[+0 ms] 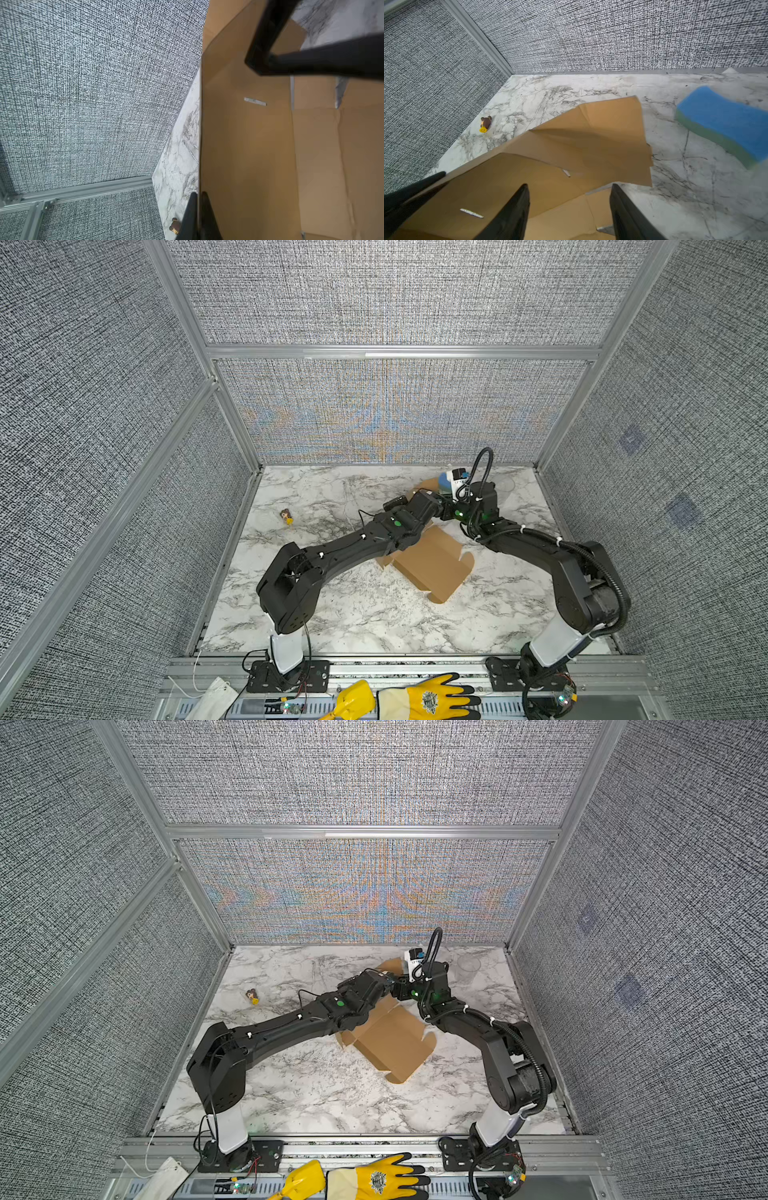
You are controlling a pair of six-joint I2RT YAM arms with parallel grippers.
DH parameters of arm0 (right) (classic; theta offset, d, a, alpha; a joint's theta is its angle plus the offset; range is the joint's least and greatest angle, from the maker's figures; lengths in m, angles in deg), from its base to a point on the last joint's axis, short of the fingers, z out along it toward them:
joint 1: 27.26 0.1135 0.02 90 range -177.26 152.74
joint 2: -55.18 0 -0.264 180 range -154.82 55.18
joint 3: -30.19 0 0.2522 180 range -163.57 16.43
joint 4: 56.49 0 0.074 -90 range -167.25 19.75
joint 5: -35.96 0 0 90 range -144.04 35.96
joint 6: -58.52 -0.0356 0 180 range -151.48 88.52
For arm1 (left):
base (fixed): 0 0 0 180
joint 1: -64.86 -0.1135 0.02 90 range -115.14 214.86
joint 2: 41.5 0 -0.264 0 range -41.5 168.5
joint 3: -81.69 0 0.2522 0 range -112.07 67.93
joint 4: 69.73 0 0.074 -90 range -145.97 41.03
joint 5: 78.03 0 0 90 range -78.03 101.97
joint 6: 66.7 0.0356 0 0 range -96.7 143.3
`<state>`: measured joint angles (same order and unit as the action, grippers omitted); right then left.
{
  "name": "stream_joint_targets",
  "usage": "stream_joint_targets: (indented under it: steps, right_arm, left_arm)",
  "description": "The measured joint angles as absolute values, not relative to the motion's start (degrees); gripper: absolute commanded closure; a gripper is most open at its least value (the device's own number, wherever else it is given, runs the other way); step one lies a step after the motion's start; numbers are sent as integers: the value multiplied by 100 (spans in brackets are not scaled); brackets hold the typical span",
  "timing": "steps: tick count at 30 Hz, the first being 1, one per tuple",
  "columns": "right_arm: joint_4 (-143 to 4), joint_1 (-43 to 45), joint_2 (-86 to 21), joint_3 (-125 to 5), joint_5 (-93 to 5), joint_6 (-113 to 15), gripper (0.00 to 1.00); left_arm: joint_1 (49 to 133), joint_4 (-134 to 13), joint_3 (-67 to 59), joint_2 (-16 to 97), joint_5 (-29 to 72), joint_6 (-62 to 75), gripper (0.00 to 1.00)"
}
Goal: Fold the paper box
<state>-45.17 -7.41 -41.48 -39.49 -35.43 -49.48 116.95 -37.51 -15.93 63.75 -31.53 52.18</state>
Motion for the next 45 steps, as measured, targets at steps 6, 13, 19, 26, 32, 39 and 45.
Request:
stream_joint_targets:
  steps: [6,13,19,26,32,39,45]
  right_arm:
    - [-4045,-550,-4122,-3575,-3535,-4969,40]
    - [-3653,-555,-3552,-2736,-3635,-5009,43]
    - [-3638,-1014,-3130,-2568,-3941,-5201,47]
    - [-3957,-1136,-3685,-3446,-3976,-5391,49]
    - [-4163,-1018,-4188,-4019,-3858,-5485,50]
    - [-4171,-520,-4323,-3969,-3862,-5479,51]
    - [-4112,-505,-3971,-3248,-3945,-5459,51]
  left_arm:
    - [11695,-4127,-1265,6176,-3153,5496,98]
    - [11695,-4546,-834,5982,-3147,5767,99]
    - [11702,-4737,-642,5844,-3129,5872,99]
    - [11737,-4900,-570,5748,-3090,5892,99]
    - [11774,-4922,-524,5759,-3042,5911,99]
    - [11785,-4966,-568,5936,-3053,5951,99]
    - [11785,-5056,-531,5986,-3116,6042,99]
